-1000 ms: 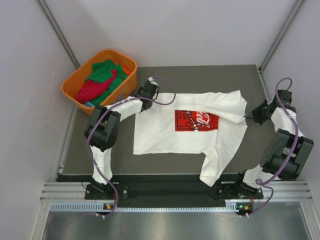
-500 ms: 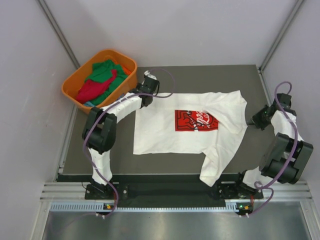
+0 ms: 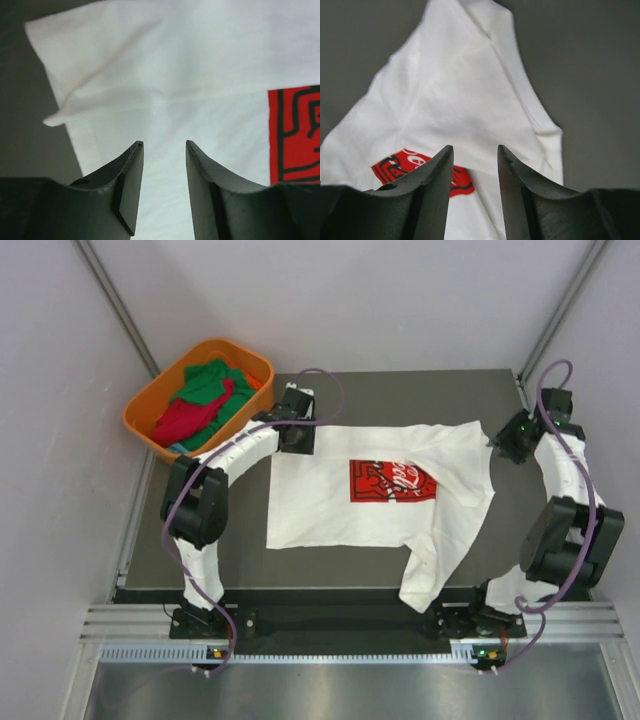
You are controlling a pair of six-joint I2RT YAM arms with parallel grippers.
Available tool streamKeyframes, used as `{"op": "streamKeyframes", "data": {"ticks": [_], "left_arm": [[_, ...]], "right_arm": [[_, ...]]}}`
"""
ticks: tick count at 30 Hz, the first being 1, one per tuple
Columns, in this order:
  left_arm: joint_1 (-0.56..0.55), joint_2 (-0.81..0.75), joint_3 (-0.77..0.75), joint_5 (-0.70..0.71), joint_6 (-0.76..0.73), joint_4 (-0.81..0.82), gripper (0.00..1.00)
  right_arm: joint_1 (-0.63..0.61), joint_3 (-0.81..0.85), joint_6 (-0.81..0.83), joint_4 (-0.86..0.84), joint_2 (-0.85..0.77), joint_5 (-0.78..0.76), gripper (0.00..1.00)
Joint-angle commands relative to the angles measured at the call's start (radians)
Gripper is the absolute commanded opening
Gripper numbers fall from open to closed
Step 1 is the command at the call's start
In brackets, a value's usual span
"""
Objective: Fold and stack the t-shirts
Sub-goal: Fold the tshirt
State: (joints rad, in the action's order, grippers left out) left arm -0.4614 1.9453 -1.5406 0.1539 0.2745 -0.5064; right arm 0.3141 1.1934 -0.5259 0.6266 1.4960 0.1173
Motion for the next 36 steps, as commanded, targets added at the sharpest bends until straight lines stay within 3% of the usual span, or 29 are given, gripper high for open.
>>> {"op": "streamKeyframes", "data": {"ticks": [1, 7, 12, 23, 31, 36], "left_arm": [[0.001, -0.062, 0.031, -0.192, 0.083, 0.035, 0.44], [0.006, -0.02, 0.027, -0.174, 0.094, 0.035, 0.45], [0.01, 0.058, -0.133, -0.163, 0.081, 0.023, 0.45], [0.027, 0.277, -0.322, -0.113, 0.088, 0.115, 0.46], [0.04, 0.375, -0.334, -0.134, 0.078, 0.172, 0.46], [0.04, 0.386, -0.311, -0.071, 0.077, 0.169, 0.46]], "right_arm": [[-0.038, 0.145, 0.059, -0.1, 0.147, 0.071, 0.41], [-0.029, 0.359, 0.199, -0.157, 0.377, 0.14, 0.44], [-0.024, 0.42, 0.306, -0.226, 0.489, 0.255, 0.48], [0.002, 0.638, 0.395, -0.16, 0.717, 0.308, 0.51], [0.006, 0.657, 0.415, -0.142, 0.757, 0.349, 0.44], [0.008, 0.646, 0.411, -0.16, 0.759, 0.37, 0.42]]}}
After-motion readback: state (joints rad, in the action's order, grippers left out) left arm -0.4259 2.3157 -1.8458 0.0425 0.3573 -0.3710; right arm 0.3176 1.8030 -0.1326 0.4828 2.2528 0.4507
